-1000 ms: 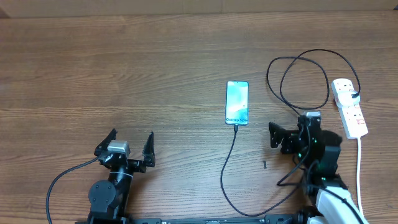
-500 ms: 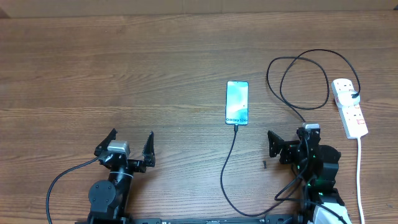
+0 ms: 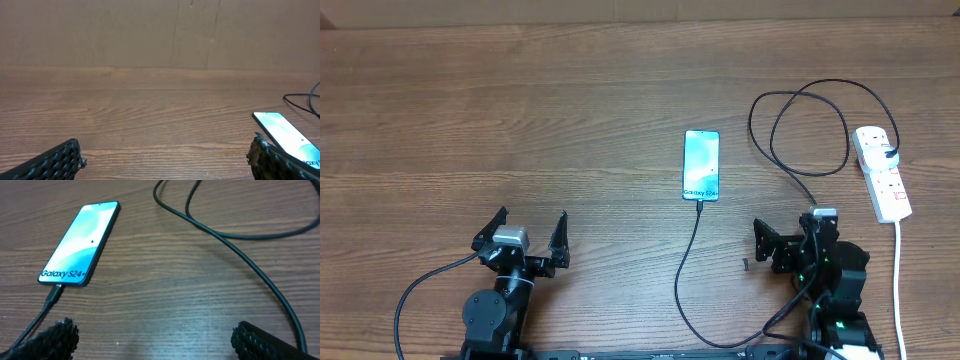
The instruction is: Plug charger to phone and switch on socket
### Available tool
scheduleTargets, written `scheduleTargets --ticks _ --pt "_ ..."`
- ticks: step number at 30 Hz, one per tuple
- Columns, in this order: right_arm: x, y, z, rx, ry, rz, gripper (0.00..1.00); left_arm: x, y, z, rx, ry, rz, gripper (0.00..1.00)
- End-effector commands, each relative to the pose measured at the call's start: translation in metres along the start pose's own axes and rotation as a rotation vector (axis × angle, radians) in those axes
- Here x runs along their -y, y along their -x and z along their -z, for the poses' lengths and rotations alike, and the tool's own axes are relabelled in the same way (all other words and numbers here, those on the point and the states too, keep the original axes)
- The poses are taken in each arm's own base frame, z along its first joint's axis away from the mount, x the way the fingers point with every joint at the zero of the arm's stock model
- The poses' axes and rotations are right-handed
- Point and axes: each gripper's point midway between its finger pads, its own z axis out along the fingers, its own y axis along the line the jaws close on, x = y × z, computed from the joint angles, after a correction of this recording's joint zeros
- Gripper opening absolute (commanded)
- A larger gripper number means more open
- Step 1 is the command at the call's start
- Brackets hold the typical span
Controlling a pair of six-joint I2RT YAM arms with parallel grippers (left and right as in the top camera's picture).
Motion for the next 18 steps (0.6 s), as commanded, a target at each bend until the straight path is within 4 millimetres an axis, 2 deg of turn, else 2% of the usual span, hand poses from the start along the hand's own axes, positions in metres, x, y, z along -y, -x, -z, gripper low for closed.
scheduleTargets --ticks 1,3,18 --pt "0.001 -0.003 0.002 0.0 -0.011 0.006 1.0 -0.004 0.001 0.0 0.007 0.017 -0.018 1.0" --pt "0.002 -0.005 0.004 -0.005 -0.015 0.004 1.0 -0.004 0.001 0.0 0.007 0.017 -0.018 1.0" --pt "-0.008 0.045 0.024 0.225 0.01 0.059 1.0 -0.004 0.001 0.0 0.007 0.017 -0.018 1.0"
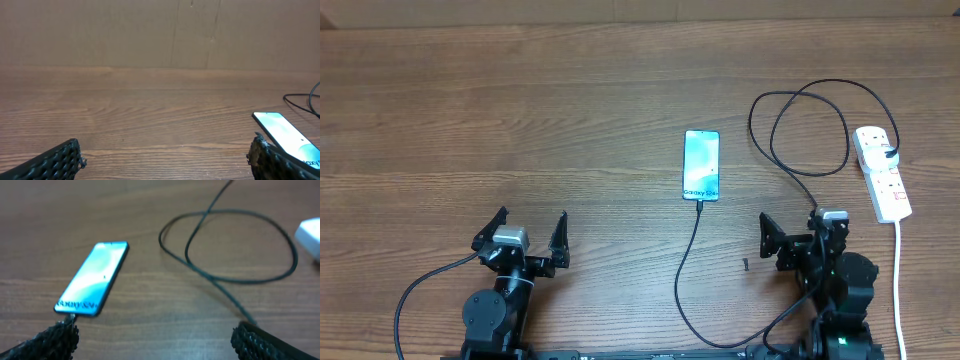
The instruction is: Plug charger to phone and switch on socket
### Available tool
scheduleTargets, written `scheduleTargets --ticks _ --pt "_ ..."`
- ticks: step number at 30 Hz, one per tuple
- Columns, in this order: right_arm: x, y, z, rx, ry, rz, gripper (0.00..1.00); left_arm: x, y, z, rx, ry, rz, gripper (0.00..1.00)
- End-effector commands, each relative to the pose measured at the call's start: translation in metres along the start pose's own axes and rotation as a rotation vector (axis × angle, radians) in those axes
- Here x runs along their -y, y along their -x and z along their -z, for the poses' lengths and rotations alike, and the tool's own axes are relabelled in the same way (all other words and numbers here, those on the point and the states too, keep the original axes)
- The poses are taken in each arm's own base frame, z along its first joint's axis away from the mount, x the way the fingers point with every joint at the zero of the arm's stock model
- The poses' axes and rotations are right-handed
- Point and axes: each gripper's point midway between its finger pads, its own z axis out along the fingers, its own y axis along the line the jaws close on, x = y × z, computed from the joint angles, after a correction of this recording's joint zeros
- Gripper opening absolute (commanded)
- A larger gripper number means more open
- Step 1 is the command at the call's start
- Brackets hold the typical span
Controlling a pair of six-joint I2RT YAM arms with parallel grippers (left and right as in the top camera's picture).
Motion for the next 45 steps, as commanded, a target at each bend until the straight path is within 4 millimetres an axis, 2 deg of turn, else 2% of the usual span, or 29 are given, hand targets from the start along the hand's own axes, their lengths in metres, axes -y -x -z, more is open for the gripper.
scheduleTargets --ticks 1,5,16,45 --pt "-0.002 0.009 0.003 0.053 0.005 0.015 1.0 -0.004 0.001 0.0 0.008 0.018 -0.018 1.0" --pt "-0.008 0.024 0.009 0.12 0.022 0.036 1.0 -0.004 0.001 0.0 0.008 0.017 -0.018 1.0" --pt "-0.039 0.067 0.034 0.339 0.125 0.109 1.0 -0.004 0.001 0.0 0.008 0.017 -0.018 1.0" --pt "-0.041 0.068 0.035 0.344 0.134 0.12 1.0 -0.004 0.001 0.0 0.008 0.017 -0.018 1.0"
